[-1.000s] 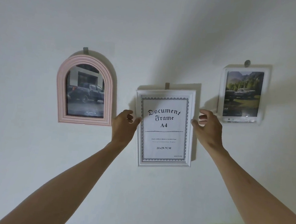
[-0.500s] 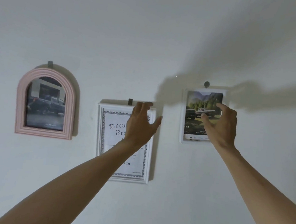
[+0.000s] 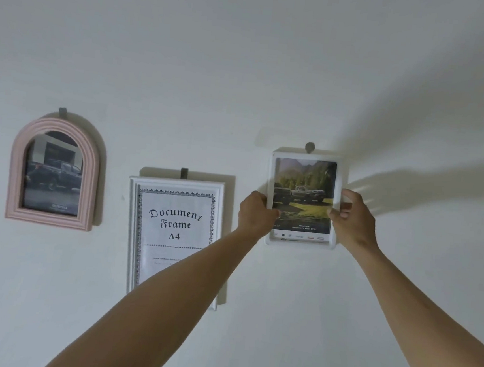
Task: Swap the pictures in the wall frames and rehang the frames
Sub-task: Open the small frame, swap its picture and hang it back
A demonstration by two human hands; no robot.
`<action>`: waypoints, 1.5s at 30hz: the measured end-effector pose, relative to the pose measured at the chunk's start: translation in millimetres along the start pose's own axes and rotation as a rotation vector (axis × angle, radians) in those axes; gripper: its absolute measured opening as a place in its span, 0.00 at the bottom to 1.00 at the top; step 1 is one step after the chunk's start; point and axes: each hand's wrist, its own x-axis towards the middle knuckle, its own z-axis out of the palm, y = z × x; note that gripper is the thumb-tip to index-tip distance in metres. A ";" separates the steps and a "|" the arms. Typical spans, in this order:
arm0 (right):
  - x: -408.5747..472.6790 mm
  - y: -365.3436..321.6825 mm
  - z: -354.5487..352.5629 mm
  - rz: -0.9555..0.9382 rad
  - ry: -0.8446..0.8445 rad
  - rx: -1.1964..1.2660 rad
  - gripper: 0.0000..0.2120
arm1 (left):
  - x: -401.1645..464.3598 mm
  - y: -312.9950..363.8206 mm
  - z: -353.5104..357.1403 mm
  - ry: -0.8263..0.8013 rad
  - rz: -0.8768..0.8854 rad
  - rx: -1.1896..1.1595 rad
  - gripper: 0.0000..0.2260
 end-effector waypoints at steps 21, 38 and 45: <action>-55.1 -9.9 10.4 0.024 -0.017 0.191 0.14 | -46.7 -40.2 -47.4 0.025 0.024 -0.148 0.14; -281.6 -33.9 181.9 0.264 -0.317 0.241 0.14 | -174.2 -244.5 -207.3 -0.022 -0.291 -0.044 0.11; -379.0 -27.6 245.0 0.392 -0.459 0.180 0.13 | -237.7 -327.3 -262.2 -0.159 -0.538 -0.113 0.12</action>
